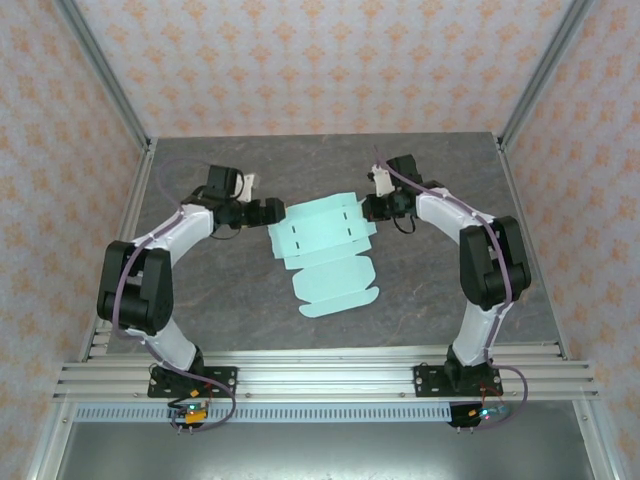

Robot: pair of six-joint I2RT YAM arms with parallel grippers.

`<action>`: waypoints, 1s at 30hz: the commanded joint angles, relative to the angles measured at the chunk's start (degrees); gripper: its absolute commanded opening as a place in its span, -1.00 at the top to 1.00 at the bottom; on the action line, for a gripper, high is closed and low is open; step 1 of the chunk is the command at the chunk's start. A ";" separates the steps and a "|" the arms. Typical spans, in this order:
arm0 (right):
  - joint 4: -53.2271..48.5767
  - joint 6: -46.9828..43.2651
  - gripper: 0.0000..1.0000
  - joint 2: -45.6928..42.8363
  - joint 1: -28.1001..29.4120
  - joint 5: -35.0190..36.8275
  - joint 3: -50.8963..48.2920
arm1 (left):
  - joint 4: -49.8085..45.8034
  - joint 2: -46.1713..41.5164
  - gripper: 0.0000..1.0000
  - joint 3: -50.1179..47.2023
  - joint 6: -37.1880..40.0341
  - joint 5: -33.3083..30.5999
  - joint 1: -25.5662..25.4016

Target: Fold the paper box

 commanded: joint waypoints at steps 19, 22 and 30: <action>10.13 14.07 0.14 -5.79 0.03 6.62 -5.31 | 19.88 -1.30 1.00 -10.74 -2.51 0.54 -2.78; 15.27 15.77 0.02 -12.26 -0.01 10.46 -10.39 | 18.10 -2.41 1.00 -9.74 -1.83 1.22 -2.90; 0.51 23.68 -0.01 -13.33 0.12 13.84 2.00 | 24.97 -6.28 1.00 -13.83 1.15 -3.29 -5.08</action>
